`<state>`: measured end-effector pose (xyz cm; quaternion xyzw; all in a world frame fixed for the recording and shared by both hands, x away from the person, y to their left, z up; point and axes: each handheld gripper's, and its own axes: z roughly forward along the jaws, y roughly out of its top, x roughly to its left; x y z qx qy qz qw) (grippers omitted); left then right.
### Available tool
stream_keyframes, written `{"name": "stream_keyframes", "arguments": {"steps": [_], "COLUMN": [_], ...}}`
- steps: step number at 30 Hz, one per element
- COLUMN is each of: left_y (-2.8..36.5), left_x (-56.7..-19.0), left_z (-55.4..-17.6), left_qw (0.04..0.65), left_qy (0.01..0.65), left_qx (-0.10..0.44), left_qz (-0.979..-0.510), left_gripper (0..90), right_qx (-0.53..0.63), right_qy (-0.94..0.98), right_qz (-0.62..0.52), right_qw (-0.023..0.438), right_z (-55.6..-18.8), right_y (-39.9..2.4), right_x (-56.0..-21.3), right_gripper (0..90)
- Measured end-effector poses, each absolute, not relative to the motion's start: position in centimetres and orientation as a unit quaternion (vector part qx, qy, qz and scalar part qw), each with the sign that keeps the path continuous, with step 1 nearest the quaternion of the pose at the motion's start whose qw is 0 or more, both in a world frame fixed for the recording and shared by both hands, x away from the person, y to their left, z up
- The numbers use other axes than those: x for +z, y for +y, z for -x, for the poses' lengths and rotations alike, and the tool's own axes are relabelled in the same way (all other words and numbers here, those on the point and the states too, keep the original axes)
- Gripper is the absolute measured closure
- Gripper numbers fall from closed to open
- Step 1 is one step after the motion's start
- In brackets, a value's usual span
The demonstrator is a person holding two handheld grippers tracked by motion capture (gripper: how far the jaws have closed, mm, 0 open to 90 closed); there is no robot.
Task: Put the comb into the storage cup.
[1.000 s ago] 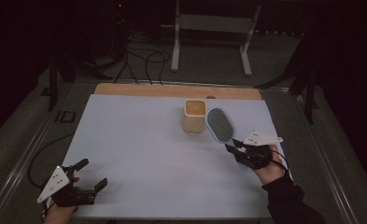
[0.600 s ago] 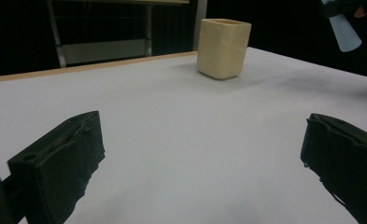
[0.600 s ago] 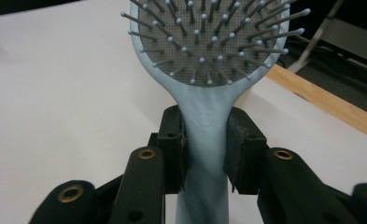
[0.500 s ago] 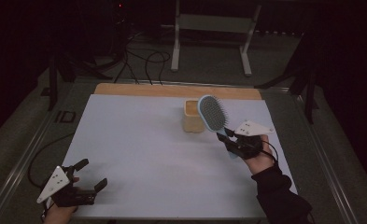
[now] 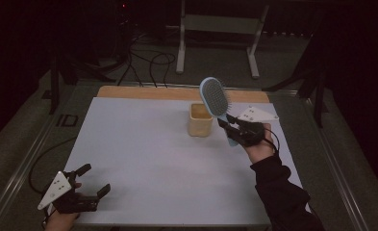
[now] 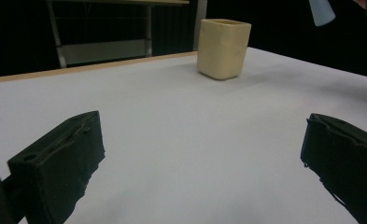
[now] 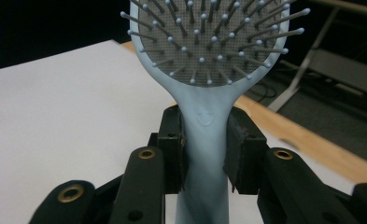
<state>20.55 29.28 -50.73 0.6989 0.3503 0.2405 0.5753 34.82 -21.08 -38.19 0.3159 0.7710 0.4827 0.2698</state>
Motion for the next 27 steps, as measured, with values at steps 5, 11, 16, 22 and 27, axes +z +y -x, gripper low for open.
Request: {"name": "stream_keyframes", "arguments": {"steps": [5,11,16,22,27], "left_y": [29.3,29.3,29.3,29.3,29.3], "left_x": [-50.8,-50.8,-50.8,-50.8,-50.8], "left_z": [-20.6,-20.6,-20.6,-20.6,-20.6], "left_qw": [0.576,0.576,0.574,0.574,0.575], "left_qy": [0.351,0.351,0.350,0.351,0.351], "left_qx": [0.239,0.239,0.238,0.238,0.237], "left_qz": [-0.699,-0.699,-0.700,-0.700,-0.700], "left_gripper": [0.0,0.0,0.0,0.0,0.0], "right_qx": [0.497,0.508,0.522,0.534,0.539], "right_qy": [0.758,0.747,0.735,0.724,0.719], "right_qz": [-0.324,-0.329,-0.330,-0.333,-0.337], "right_qw": [0.270,0.277,0.277,0.280,0.280], "right_z": [-35.9,-37.1,-37.9,-38.9,-39.7], "right_y": [-20.7,-20.1,-19.9,-19.4,-18.6], "right_x": [-37.6,-37.5,-37.4,-37.1,-36.7], "right_gripper": [70.3,70.3,70.3,70.3,70.3]}}
